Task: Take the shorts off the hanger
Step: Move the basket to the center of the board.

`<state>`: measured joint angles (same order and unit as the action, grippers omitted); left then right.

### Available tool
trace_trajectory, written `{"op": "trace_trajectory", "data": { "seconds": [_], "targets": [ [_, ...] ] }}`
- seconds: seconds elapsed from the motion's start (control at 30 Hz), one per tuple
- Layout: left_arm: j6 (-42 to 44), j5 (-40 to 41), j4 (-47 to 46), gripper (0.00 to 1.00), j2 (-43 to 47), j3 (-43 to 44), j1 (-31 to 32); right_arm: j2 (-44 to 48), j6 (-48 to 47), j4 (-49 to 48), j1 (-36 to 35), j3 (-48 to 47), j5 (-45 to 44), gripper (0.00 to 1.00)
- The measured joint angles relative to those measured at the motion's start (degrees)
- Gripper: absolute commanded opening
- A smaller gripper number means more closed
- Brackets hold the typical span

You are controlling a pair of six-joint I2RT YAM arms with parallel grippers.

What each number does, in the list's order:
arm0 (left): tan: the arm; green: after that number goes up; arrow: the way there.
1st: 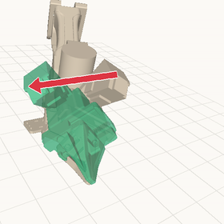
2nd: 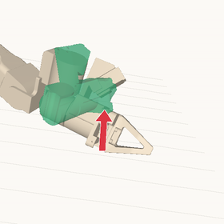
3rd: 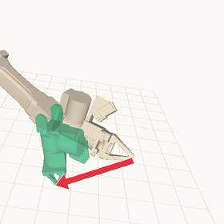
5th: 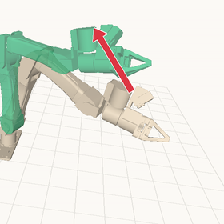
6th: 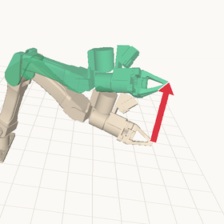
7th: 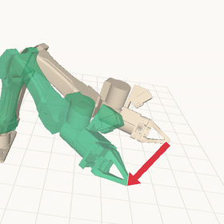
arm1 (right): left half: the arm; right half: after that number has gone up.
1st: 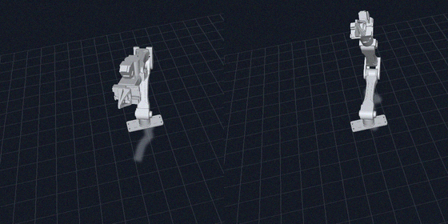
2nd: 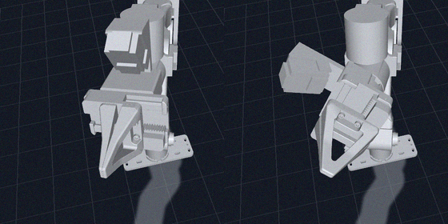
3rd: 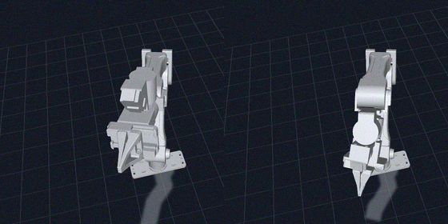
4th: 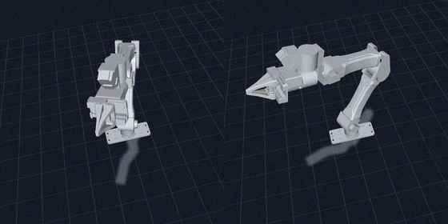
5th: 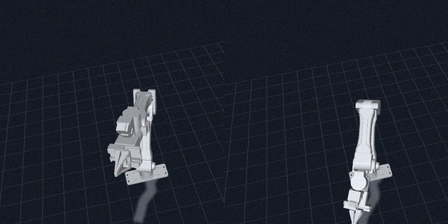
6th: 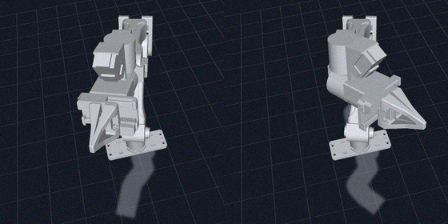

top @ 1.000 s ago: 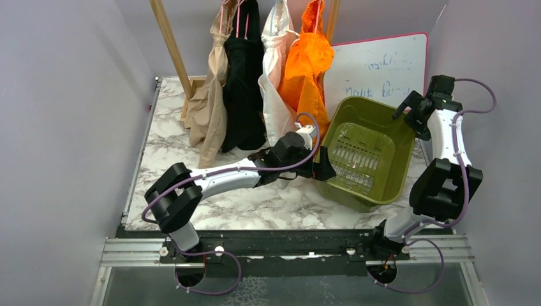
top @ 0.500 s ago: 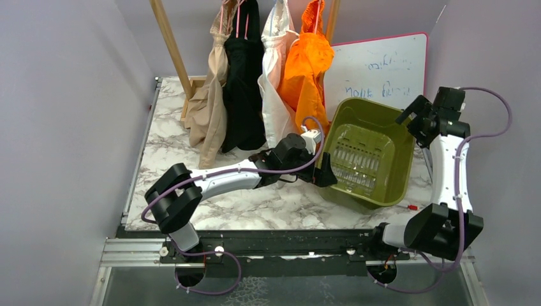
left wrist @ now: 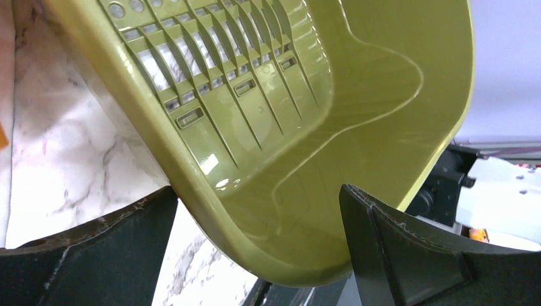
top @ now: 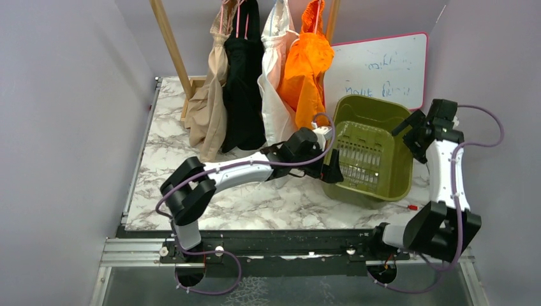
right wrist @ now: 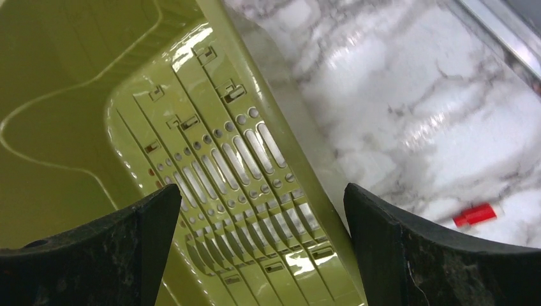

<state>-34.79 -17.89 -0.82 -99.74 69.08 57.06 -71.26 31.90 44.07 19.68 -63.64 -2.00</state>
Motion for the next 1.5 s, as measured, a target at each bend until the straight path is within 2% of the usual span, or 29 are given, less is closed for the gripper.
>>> {"op": "trace_trajectory", "data": {
  "seconds": [0.33,0.57,0.83,1.0,1.13,1.33,1.5],
  "targets": [
    [0.2,-0.2,5.1,0.99,-12.5,16.4,-0.2,-17.0,-3.6,-2.4,0.5,-15.5,1.0,0.99],
    [-0.3,0.5,1.6,0.99,-10.3,12.1,-0.2,-16.3,-4.5,-1.1,0.2,-14.2,-1.8,0.99],
    [-0.1,0.4,-1.2,0.99,-6.6,6.7,0.2,-10.0,-4.5,2.8,-0.9,-14.2,-7.5,0.99],
    [0.0,0.4,-1.8,0.99,-6.2,6.0,0.4,-8.9,-6.1,3.5,-0.9,-16.3,-6.9,0.99],
    [-0.3,0.3,-2.3,0.99,-6.1,5.8,0.4,-5.9,-8.7,3.3,-0.9,-15.8,-0.3,0.99],
    [-1.4,-1.1,-3.9,0.99,-6.3,6.3,0.9,3.8,-11.0,-0.1,-0.9,-10.8,17.7,0.99],
    [-1.3,2.4,-3.8,0.99,-5.2,5.3,1.6,4.1,-12.8,-0.7,-1.0,-9.0,25.9,0.99]
  ]
}}
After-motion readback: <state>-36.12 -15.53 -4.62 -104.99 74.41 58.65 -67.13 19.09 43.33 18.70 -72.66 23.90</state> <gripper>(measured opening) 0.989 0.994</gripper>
